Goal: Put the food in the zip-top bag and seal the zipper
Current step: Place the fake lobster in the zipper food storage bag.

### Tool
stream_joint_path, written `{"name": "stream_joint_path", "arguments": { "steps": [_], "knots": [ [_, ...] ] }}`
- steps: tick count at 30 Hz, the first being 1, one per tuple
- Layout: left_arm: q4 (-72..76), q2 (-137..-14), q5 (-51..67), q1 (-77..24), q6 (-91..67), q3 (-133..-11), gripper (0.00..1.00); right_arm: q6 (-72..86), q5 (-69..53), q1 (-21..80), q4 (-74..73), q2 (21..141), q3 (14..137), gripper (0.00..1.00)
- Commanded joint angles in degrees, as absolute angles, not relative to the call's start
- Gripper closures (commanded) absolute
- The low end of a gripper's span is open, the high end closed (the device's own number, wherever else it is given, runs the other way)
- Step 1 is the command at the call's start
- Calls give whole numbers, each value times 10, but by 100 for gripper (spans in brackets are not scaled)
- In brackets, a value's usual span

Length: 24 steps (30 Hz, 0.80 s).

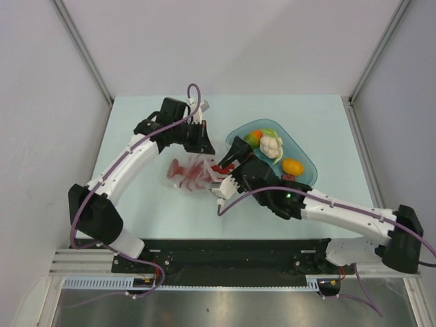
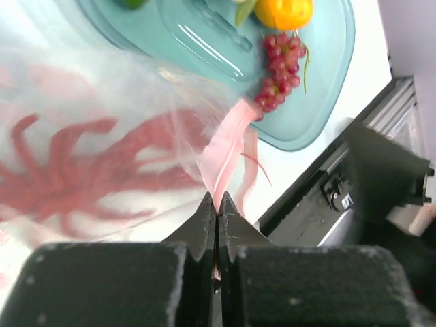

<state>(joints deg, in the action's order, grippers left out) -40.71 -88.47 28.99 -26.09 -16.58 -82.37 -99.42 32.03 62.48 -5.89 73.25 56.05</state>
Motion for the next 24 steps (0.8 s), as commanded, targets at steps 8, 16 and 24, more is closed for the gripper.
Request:
{"name": "stream_joint_path", "arguments": {
  "steps": [8, 16, 24],
  "knots": [
    [-356, -833, 354, -214, -179, -807, 100, -556, 214, 624, -233, 491, 580, 0],
    [-370, -825, 381, -182, -208, -838, 100, -130, -36, 441, -344, 522, 644, 16],
    [-386, -827, 389, -180, -200, -837, 100, 52, -254, 356, -271, 645, 664, 37]
  ]
}}
